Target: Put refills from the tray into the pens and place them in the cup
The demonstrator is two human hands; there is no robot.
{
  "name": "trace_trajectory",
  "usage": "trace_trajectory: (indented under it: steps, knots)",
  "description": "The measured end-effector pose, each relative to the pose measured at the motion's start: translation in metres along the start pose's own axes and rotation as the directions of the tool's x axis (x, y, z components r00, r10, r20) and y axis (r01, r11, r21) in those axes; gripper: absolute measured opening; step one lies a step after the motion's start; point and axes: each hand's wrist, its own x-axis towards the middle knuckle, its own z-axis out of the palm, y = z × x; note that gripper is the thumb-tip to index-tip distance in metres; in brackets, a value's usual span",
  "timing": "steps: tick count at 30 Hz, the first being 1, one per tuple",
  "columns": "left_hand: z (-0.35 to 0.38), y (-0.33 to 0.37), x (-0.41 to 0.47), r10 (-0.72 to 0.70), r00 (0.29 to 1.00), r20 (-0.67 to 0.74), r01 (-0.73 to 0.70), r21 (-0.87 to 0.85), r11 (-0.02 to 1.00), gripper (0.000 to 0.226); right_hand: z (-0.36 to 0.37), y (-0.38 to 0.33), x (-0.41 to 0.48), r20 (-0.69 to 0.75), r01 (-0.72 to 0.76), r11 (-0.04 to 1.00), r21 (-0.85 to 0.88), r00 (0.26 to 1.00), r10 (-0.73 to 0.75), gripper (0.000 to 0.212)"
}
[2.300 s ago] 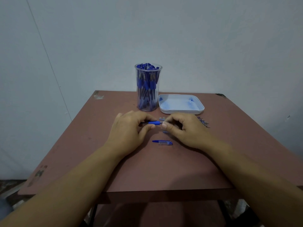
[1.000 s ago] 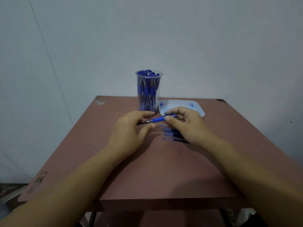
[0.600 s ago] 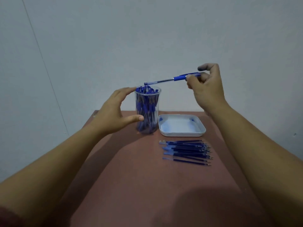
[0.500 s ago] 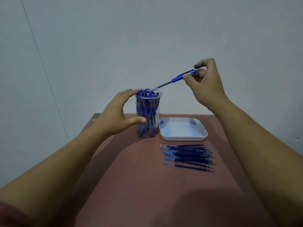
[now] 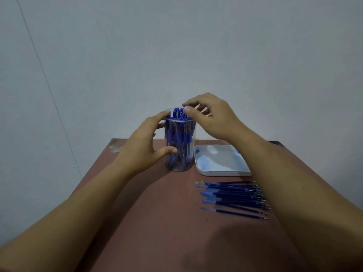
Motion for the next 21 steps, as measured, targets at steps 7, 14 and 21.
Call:
trace_trajectory:
  steps: [7,14,21]
  knots:
    - [0.001,0.002,-0.001,-0.017,1.0,-0.007,0.017,-0.033,0.999,0.097,0.019,0.018,-0.027,0.064,-0.025,0.999,-0.041,0.998,0.028,0.051]
    - [0.005,0.015,0.001,-0.147,0.987,0.059,0.155,-0.152,0.976,0.102,0.035,0.007,-0.044,0.094,-0.19,0.962,0.196,0.98,0.174,0.078]
    - [-0.01,0.034,-0.007,-0.159,0.984,0.085,0.172,-0.178,0.969,0.095,0.028,-0.008,-0.062,0.077,-0.174,0.969,0.176,0.984,0.163,0.076]
